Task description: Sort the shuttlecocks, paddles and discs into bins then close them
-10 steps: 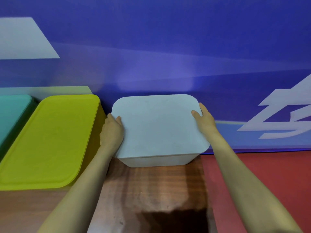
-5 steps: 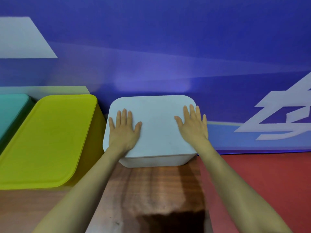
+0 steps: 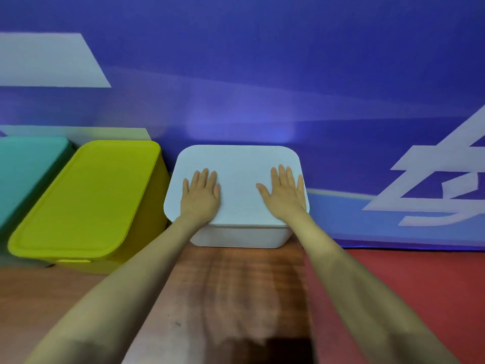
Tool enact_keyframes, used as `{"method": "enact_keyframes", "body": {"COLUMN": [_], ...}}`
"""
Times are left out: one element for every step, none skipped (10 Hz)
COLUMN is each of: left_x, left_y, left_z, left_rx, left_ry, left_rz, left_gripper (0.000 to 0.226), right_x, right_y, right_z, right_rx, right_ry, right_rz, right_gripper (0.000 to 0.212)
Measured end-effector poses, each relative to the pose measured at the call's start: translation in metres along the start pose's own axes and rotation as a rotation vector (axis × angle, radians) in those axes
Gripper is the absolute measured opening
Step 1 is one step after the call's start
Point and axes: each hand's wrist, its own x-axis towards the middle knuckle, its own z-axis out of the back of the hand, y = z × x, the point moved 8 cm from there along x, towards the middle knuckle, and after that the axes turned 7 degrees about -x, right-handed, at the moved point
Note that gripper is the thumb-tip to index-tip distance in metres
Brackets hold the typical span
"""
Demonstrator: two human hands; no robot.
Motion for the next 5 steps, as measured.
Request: {"method": "enact_keyframes", "body": {"left_x": [-0.018,-0.025,-0.027,-0.029,-0.024], "left_y": [-0.006,-0.006,-0.007,-0.001,0.007], "left_z": [-0.001,0.012,0.025,0.046,0.085], "left_rx": [-0.036,-0.099,-0.092,-0.11,-0.134], "left_ry": [0.035,0.092,0.227,0.295,0.201], "left_rz": [-0.006,-0.013,-0.015,0.006,-0.023], "left_gripper": [0.049,0.048,0.045,0.038,0.034], "right_x": [-0.006,-0.008,-0.009,-0.017,-0.019], "right_y": [0.005,0.01,0.019,0.044,0.077], "right_z": [0.0,0.004,0.019,0.041,0.069], "right_rx": [0.03,0.055,0.109,0.142,0.14], "right_ry": [0.033,0.038,0.039,-0.006,-0.06], "right_rz": [-0.005,0.013,0.062,0.142,0.197], "right_gripper": [0.068,0.063,0.053,0.044,0.044]}}
